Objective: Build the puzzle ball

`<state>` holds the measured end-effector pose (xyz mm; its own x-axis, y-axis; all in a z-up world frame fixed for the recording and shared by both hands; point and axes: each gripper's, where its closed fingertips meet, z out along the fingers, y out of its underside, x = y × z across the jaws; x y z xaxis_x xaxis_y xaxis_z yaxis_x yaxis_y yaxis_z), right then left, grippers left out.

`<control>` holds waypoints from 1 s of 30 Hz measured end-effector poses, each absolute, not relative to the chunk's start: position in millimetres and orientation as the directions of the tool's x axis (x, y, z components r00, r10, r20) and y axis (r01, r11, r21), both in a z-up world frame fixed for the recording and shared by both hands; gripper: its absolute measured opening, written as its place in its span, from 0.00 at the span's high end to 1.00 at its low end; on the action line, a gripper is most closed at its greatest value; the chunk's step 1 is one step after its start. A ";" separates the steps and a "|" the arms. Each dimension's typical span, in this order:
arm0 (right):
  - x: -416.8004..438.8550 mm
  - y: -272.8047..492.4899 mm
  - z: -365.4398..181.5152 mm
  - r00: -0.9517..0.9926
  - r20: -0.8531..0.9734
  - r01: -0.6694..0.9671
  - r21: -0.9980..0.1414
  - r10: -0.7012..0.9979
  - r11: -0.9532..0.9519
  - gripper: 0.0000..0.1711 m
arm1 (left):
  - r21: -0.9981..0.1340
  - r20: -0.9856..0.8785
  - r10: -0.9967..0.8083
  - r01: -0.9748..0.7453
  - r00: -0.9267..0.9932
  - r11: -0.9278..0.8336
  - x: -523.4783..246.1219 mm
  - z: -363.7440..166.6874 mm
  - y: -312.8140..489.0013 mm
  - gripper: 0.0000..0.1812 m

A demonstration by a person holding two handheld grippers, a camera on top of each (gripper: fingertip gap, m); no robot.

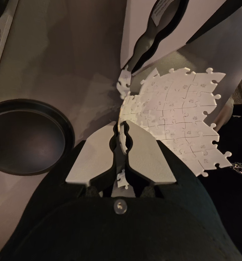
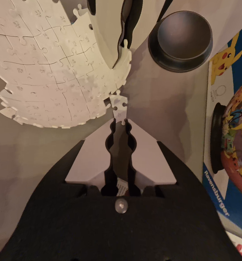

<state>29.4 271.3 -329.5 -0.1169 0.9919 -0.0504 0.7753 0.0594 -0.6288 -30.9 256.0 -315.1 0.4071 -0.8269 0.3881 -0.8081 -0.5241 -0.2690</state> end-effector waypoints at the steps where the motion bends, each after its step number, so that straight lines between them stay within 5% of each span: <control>1: 30.7 271.6 -328.2 -0.100 -0.053 0.768 -0.639 0.994 0.044 0.96 | -0.268 0.388 -0.827 -0.808 0.407 -0.524 -30.7 -315.5 256.4 0.96; 12: 49.0 276.4 -308.3 -0.038 -0.019 0.777 -0.629 0.999 0.018 1.00 | -0.228 0.366 -0.835 -0.830 0.411 -0.508 -29.0 -316.7 260.9 0.96; 30: 42.9 254.2 -284.4 -0.187 -0.018 0.914 -0.370 0.982 0.167 1.00 | -0.160 0.304 -0.876 -0.886 0.375 -0.435 -18.4 -314.6 271.0 0.94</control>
<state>42.9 254.2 -284.4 -0.1867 0.9822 -0.0183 0.9138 0.1668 -0.3704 -18.4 271.0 -314.6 0.3748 -0.8759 0.3038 -0.8862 -0.4348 -0.1602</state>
